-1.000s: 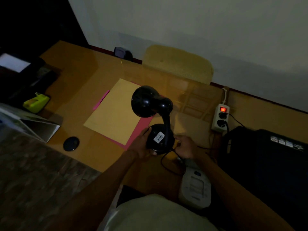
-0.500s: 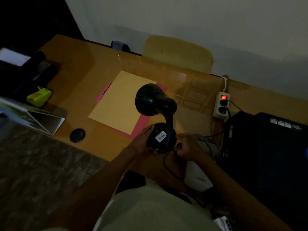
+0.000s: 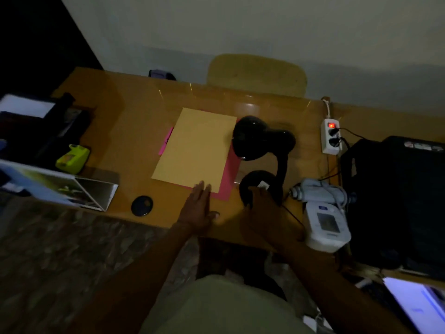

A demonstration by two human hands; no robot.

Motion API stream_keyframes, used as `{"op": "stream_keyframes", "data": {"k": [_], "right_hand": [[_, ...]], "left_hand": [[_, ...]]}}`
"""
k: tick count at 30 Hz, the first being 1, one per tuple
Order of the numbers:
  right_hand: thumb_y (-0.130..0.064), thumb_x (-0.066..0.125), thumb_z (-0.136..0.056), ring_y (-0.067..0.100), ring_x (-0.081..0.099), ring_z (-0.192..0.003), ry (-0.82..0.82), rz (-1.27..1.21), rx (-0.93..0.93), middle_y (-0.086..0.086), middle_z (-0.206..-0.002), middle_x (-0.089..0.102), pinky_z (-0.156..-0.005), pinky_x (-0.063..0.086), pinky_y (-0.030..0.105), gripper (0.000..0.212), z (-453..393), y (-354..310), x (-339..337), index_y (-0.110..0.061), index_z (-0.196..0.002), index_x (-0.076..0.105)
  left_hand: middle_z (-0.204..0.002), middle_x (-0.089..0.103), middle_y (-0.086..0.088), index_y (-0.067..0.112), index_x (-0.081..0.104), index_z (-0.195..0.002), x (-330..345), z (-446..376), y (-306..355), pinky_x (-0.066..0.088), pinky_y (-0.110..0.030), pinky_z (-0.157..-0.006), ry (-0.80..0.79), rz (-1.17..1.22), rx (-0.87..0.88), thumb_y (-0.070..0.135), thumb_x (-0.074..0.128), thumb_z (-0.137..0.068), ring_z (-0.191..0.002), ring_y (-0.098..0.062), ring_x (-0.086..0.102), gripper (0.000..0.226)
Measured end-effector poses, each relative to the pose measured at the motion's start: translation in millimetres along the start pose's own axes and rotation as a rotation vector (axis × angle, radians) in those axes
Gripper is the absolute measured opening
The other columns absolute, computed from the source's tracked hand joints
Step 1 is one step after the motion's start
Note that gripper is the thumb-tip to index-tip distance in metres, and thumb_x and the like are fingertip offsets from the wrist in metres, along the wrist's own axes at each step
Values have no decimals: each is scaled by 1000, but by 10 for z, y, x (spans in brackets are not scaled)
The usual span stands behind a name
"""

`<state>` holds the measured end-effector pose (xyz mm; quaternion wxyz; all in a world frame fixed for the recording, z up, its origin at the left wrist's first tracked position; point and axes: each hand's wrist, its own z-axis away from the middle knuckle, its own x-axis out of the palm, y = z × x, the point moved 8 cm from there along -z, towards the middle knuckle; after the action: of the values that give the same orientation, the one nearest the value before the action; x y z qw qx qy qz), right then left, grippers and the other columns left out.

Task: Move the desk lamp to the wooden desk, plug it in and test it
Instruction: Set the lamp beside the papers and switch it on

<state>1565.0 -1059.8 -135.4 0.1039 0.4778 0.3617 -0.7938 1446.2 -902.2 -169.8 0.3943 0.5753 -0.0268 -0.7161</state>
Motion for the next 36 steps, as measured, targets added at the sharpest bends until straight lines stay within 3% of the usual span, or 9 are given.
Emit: {"op": "stream_keyframes", "data": {"k": [4,8,15,19,23,28,33,36], "right_hand": [[-25,44,-106,29,-2,-156,-79,93,87,4,-169,-4,-124,15,51,69,-187,-84,268,-18,-161,4],[-28,49,-103,34,-10,-155,-155,294,160,1,-167,-18,-121,20,52,83,-236,43,424,-21,-160,-10],[-11,51,-102,34,0,-155,-76,313,243,1,-168,-14,-116,32,49,83,-198,15,423,-15,-160,-8],[-19,58,-97,36,4,-152,-154,349,293,-3,-167,-19,-111,39,47,95,-233,-5,368,-16,-159,-14],[-15,55,-98,37,5,-152,-189,430,303,-4,-167,-20,-108,42,45,93,-236,-29,345,-16,-159,-15],[-25,52,-102,36,4,-153,-208,513,287,-2,-167,-20,-103,47,42,88,-239,-65,305,-14,-158,-15],[-9,63,-86,37,7,-152,-120,392,225,-3,-168,-1,-107,44,45,97,-222,-133,230,-13,-160,1],[-13,61,-87,39,7,-152,-155,421,199,-2,-168,-3,-112,40,46,93,-229,-140,228,-12,-160,2]], "left_hand": [[-165,-13,-12,13,-1,-156,-12,162,-438,11,-48,-123,-121,-59,4,52,64,-87,-153,-31,-9,103],[-164,-16,-9,15,-1,-156,42,243,-727,6,-48,-124,-233,-129,49,57,60,-87,-152,-29,-12,102],[-164,-20,-7,16,-6,-156,116,281,-760,-2,-52,-122,-237,-180,107,57,53,-91,-151,-29,-17,97],[-165,-17,-8,16,-7,-156,171,313,-744,-2,-53,-121,-193,-283,77,65,44,-90,-152,-29,-15,97],[-165,-13,-10,14,-5,-156,153,342,-696,0,-53,-121,-120,-355,88,68,38,-90,-153,-32,-10,95],[-165,-15,-8,15,-7,-156,174,354,-717,-1,-53,-122,-130,-357,107,68,36,-91,-153,-29,-13,94],[-162,-25,-11,14,-14,-154,216,264,-775,-9,-53,-120,-211,-322,84,70,33,-91,-149,-30,-23,97],[-161,-27,-10,15,-16,-153,227,238,-788,-10,-53,-120,-228,-325,65,70,36,-89,-149,-30,-24,99]]}}
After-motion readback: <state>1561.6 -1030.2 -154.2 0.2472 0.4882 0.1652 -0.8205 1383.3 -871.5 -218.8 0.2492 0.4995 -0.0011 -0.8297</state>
